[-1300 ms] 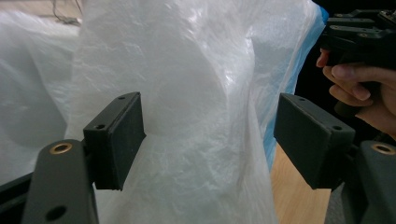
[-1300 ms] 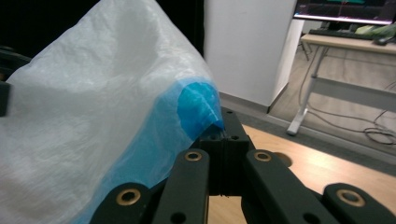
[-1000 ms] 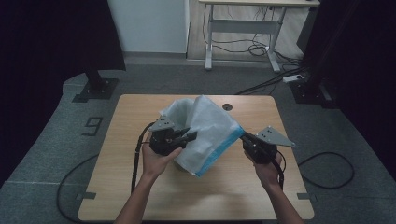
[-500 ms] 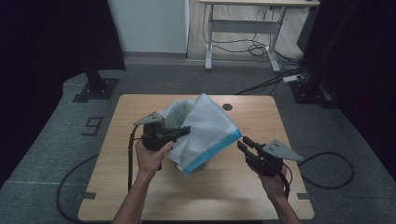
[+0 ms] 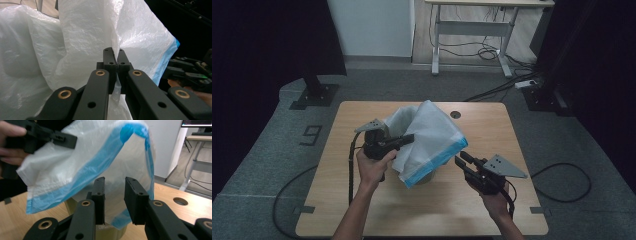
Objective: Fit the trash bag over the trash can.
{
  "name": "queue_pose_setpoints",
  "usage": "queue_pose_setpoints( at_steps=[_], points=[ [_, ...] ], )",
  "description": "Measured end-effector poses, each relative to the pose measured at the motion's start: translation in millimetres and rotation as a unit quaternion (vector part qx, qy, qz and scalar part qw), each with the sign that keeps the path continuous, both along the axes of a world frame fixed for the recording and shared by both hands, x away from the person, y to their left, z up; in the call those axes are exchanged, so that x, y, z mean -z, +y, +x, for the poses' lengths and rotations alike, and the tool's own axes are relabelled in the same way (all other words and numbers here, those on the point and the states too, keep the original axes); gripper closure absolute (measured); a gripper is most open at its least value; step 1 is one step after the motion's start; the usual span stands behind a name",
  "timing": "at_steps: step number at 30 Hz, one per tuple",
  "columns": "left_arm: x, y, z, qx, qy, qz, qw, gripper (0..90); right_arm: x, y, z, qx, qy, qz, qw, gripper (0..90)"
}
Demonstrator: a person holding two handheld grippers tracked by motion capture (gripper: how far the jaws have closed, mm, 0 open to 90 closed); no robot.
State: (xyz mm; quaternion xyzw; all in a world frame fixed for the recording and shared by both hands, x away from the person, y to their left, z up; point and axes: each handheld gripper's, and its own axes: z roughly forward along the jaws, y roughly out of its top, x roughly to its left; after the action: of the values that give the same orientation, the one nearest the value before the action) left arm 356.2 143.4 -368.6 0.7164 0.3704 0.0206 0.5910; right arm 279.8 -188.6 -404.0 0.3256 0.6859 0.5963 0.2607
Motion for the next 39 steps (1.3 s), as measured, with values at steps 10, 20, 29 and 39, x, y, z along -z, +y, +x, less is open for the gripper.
queue_pose_setpoints(
  at_steps=[10,20,29,39],
  points=[
    [2.2,-0.4,2.5,-0.005,0.005,0.002,1.0,89.4,-7.6,-2.7,4.4,-0.02,0.005,0.019,0.9996,72.8],
    [4.0,-2.2,0.6,-0.014,0.0,0.012,0.9998,89.4,-8.2,-7.1,0.4,-0.017,0.006,0.008,0.9998,69.0],
    [3.0,0.4,-0.7,-0.008,0.001,0.007,0.9999,89.4,-11.3,1.3,6.5,-0.017,0.011,-0.005,0.9998,71.0],
    [3.7,4.0,-0.4,-0.007,0.003,0.006,1.0,89.5,-9.5,1.3,11.5,-0.009,0.009,-0.01,0.9999,76.8]
  ],
)
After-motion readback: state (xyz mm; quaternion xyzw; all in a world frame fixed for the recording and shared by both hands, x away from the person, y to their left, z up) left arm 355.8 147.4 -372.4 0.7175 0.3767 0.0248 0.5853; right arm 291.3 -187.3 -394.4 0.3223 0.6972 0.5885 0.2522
